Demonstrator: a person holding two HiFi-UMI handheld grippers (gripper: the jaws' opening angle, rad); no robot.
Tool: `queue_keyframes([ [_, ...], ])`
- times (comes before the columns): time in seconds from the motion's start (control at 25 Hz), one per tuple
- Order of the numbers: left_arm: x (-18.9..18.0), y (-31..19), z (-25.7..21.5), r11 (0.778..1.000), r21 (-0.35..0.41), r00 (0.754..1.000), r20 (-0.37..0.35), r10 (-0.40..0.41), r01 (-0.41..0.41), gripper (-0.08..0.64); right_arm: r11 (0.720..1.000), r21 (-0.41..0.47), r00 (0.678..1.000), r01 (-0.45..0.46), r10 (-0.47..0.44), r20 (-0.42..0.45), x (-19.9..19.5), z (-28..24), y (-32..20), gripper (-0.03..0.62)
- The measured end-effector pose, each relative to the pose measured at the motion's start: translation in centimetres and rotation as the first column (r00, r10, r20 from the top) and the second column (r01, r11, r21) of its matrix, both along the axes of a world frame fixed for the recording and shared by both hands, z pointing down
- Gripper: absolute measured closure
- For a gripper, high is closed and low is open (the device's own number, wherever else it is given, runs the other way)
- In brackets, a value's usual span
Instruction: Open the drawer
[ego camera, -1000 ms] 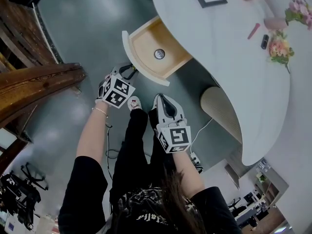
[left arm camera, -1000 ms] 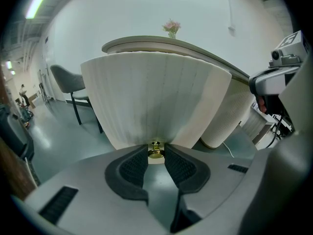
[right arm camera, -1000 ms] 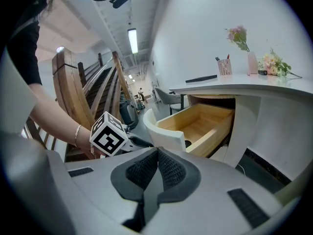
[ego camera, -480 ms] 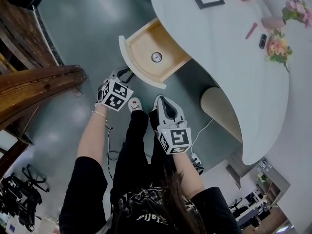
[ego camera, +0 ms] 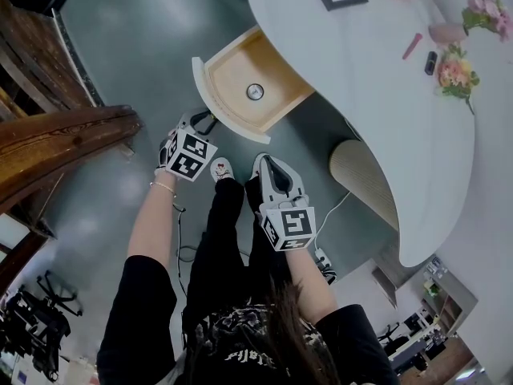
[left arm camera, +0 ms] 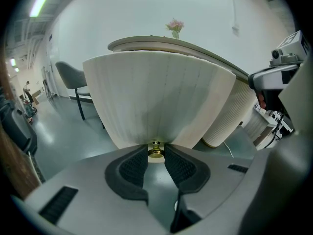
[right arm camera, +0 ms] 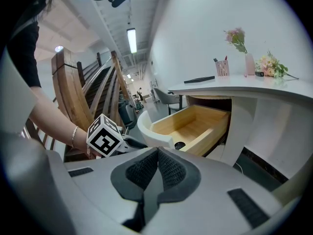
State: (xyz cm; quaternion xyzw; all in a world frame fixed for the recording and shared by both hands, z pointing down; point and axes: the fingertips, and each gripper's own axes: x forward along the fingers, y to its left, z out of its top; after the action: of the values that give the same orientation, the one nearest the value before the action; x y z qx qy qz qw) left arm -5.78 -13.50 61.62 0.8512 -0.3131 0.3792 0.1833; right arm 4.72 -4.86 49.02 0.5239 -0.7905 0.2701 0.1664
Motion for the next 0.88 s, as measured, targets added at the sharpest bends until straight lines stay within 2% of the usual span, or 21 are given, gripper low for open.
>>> queue_keyframes([
  [0.24,0.0,0.0,0.0,1.0,-0.012,1.0,-0.004,-0.019,0.019,0.442,1.0,0.0,1.0,-0.003,0.003,-0.006,0.1,-0.4,0.5,0.566],
  [0.52,0.0,0.2,-0.3,0.995,-0.043,0.996,-0.02,-0.092,0.091,0.442,1.0,0.0,1.0,-0.011,0.011,-0.003,0.6,-1.4,0.9,0.566],
  [0.56,-0.1,0.3,-0.3,0.992,-0.056,0.993,-0.025,-0.111,0.11,0.435,1.0,0.001,1.0,-0.012,0.012,0.001,0.7,-1.5,0.9,0.566],
  [0.64,-0.2,0.9,-0.2,0.986,-0.09,0.989,-0.032,-0.144,0.141,0.37,1.0,0.003,1.0,-0.013,0.013,0.004,0.9,-1.6,0.9,0.566],
  [0.88,-0.4,3.2,-1.7,0.978,-0.106,0.979,-0.073,-0.19,0.182,0.359,1.0,0.004,1.0,-0.018,0.018,0.004,1.1,-2.2,1.2,0.566],
])
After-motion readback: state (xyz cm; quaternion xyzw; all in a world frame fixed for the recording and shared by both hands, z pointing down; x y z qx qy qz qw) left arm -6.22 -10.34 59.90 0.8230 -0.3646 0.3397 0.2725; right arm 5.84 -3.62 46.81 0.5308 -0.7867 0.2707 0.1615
